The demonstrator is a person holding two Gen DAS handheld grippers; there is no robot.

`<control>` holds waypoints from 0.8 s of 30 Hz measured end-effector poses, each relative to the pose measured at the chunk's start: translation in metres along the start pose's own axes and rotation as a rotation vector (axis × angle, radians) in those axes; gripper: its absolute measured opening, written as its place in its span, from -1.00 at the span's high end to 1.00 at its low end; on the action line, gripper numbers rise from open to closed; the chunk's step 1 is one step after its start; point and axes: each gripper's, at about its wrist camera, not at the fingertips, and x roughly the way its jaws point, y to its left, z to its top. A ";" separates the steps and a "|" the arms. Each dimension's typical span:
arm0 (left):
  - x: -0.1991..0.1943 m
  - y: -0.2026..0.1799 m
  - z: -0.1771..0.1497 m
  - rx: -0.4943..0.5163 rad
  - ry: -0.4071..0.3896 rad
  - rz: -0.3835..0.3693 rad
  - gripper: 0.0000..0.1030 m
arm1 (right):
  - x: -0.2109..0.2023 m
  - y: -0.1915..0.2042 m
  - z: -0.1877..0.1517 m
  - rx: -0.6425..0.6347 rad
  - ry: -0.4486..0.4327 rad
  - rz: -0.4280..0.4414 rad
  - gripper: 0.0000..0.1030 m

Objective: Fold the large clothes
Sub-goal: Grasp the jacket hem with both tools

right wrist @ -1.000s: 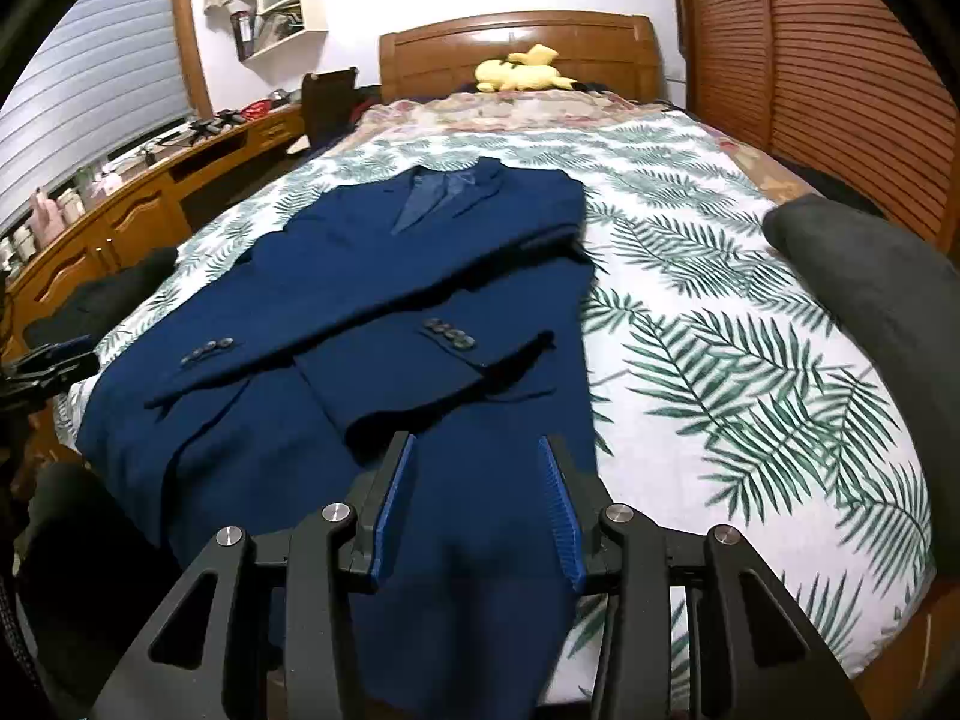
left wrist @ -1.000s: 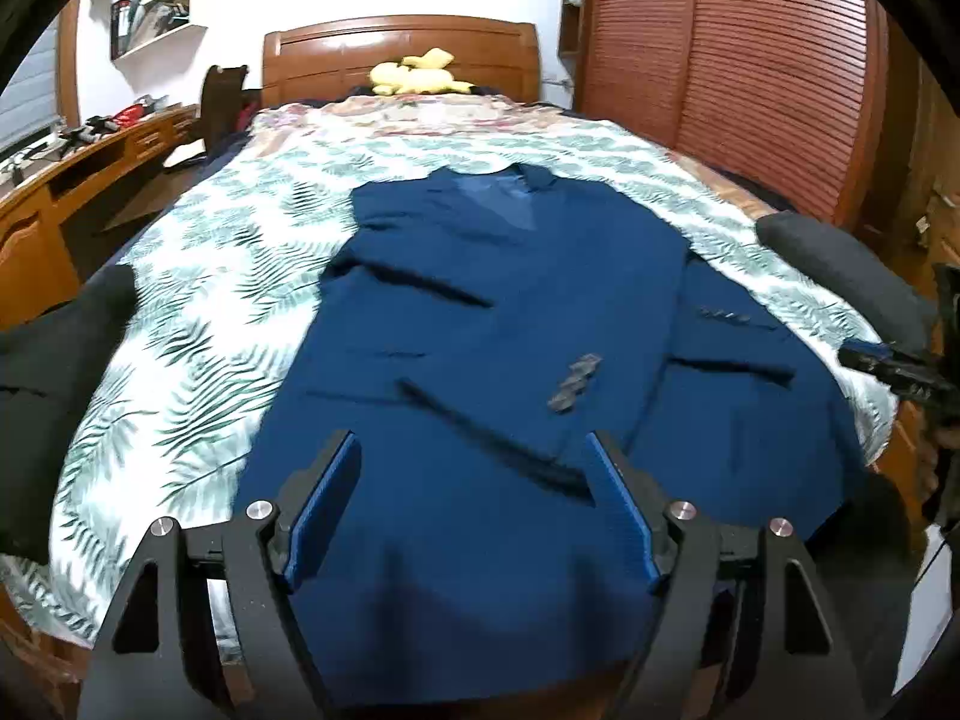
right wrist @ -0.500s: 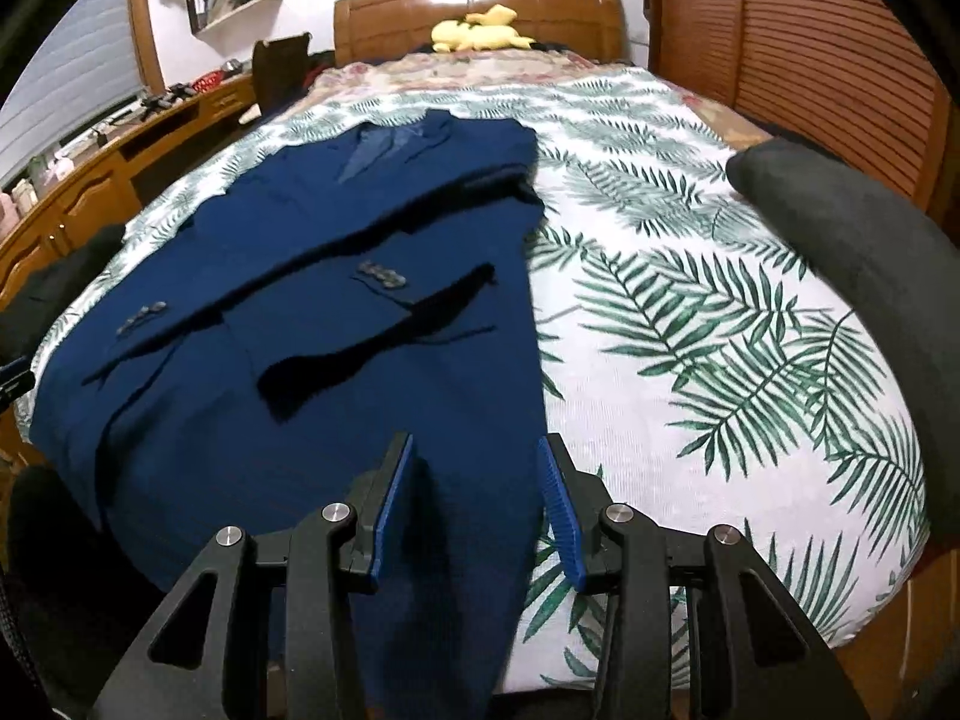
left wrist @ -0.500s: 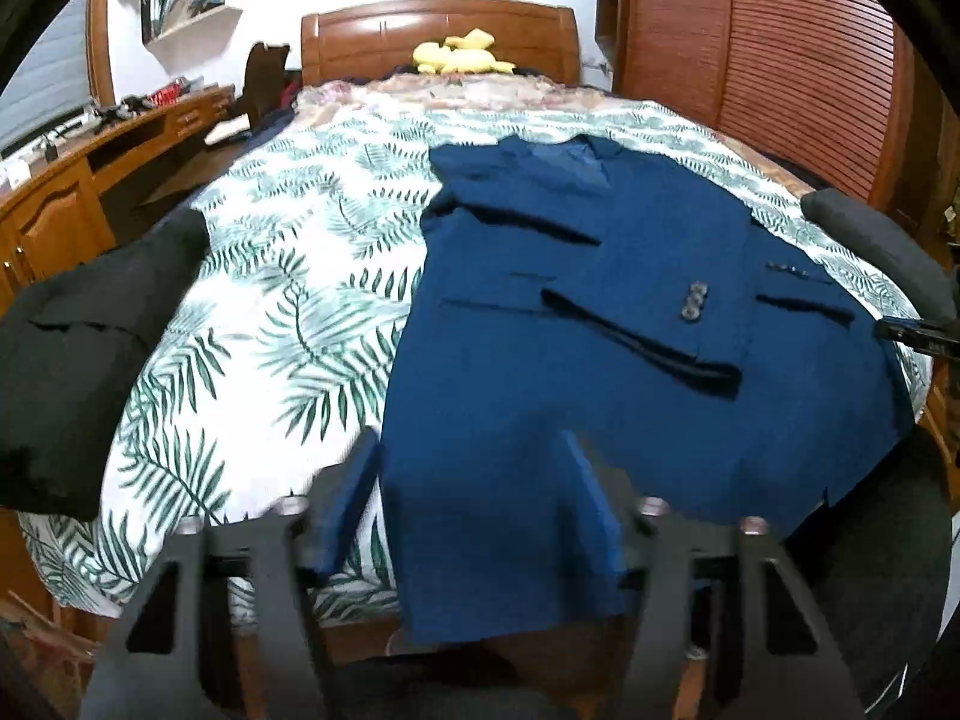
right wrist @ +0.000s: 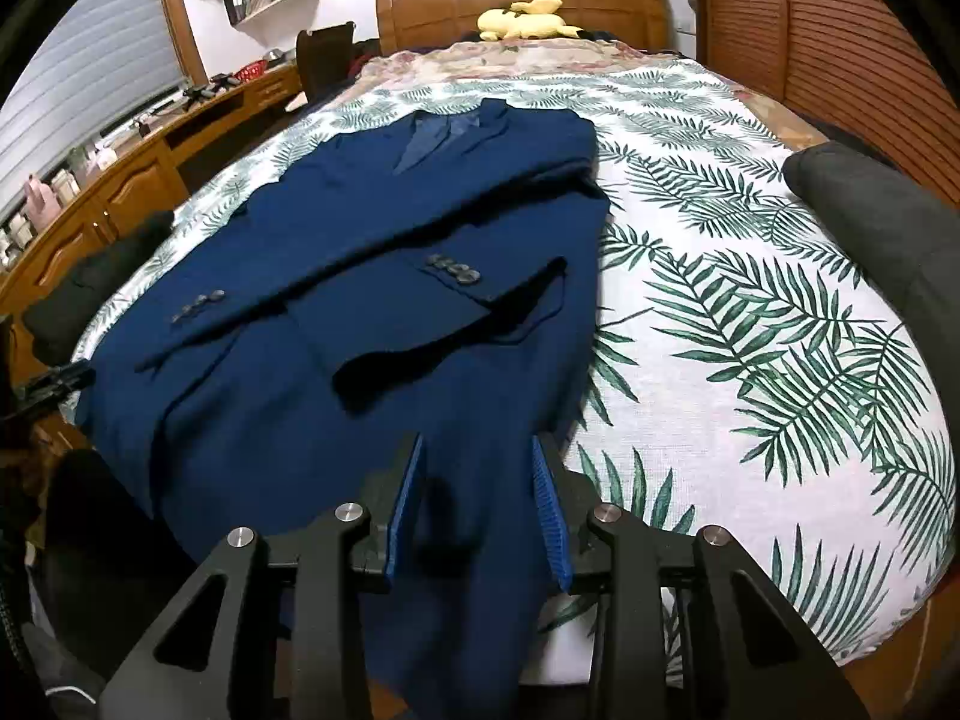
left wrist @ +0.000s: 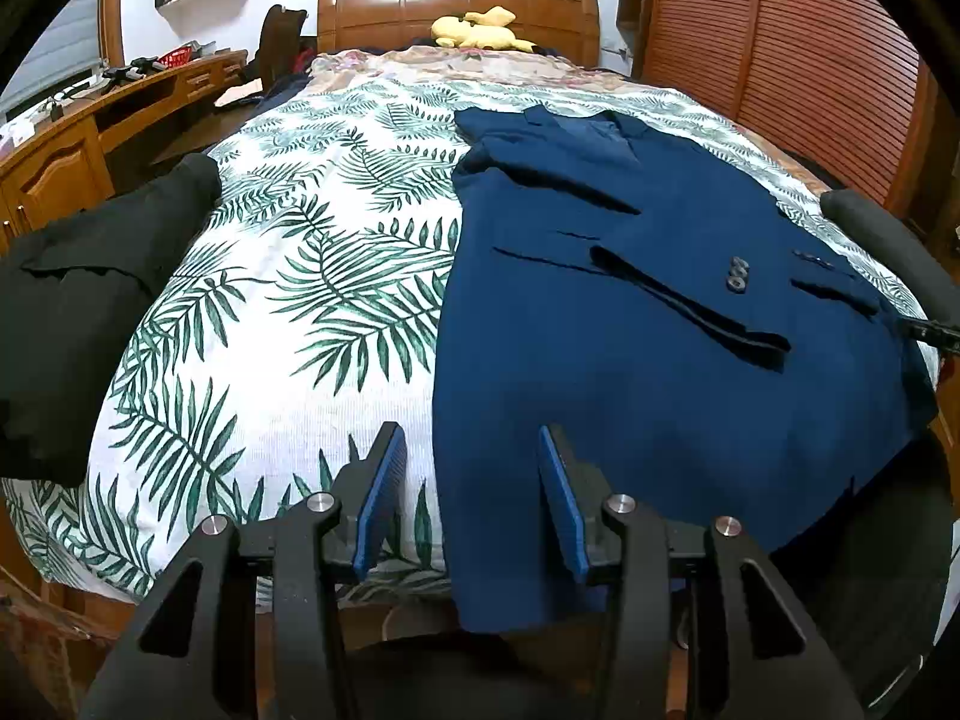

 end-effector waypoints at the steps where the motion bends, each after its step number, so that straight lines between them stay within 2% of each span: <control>1: -0.001 0.000 -0.001 0.001 0.000 -0.001 0.09 | -0.002 0.001 -0.001 -0.008 0.003 -0.009 0.29; 4: -0.002 -0.001 -0.004 0.006 0.000 -0.006 0.25 | -0.001 -0.003 -0.007 -0.018 0.025 -0.019 0.29; 8: -0.002 0.001 -0.005 -0.003 0.001 -0.015 0.27 | 0.003 -0.007 -0.017 -0.021 0.062 -0.048 0.29; 17: 0.000 0.002 -0.006 -0.019 0.012 -0.021 0.27 | 0.001 -0.005 -0.026 -0.025 0.086 -0.032 0.29; 18: 0.000 0.002 -0.006 -0.020 0.012 -0.021 0.27 | 0.001 -0.004 -0.025 -0.029 0.083 -0.025 0.36; 19: 0.000 0.002 -0.007 -0.020 0.012 -0.022 0.27 | 0.002 -0.003 -0.024 -0.034 0.078 -0.012 0.58; 20: 0.000 0.002 -0.006 -0.020 0.012 -0.022 0.27 | 0.000 -0.001 -0.023 -0.039 0.068 0.003 0.65; 24: 0.001 0.002 -0.006 -0.020 0.012 -0.021 0.27 | -0.004 0.002 -0.019 -0.043 0.029 0.048 0.65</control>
